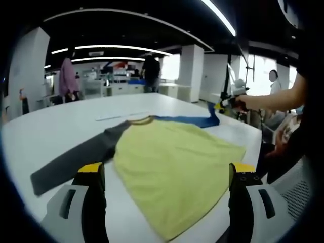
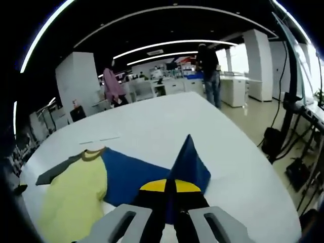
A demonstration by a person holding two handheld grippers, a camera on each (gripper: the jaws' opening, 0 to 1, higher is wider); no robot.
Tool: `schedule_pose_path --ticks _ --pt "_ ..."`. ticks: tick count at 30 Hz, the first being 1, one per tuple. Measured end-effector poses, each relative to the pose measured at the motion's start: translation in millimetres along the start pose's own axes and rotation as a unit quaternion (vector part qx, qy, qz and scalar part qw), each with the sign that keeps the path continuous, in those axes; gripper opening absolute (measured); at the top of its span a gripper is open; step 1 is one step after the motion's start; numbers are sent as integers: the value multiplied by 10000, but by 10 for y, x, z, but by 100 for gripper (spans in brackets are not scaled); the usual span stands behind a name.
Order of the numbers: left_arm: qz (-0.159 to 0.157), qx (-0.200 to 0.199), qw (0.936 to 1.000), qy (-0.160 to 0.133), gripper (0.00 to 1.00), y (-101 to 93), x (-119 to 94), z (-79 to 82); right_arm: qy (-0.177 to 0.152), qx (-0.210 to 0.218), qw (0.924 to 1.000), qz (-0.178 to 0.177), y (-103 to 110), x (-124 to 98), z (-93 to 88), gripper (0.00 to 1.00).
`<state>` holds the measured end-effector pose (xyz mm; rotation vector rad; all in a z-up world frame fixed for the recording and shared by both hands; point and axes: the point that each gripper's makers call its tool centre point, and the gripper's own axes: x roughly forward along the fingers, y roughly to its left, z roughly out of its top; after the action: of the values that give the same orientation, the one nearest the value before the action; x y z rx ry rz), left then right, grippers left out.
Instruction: Fold the garment on the visible template until the final outline fits inside the template.
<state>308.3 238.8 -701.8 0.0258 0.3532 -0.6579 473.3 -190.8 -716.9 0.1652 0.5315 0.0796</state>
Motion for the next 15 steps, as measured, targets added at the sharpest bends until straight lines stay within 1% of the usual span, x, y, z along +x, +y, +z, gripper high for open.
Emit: schedule_pose_path --ticks 15 --pt "0 18 10000 0 99 5 -12 0 30 -165 9991 377 378 103 5 0"
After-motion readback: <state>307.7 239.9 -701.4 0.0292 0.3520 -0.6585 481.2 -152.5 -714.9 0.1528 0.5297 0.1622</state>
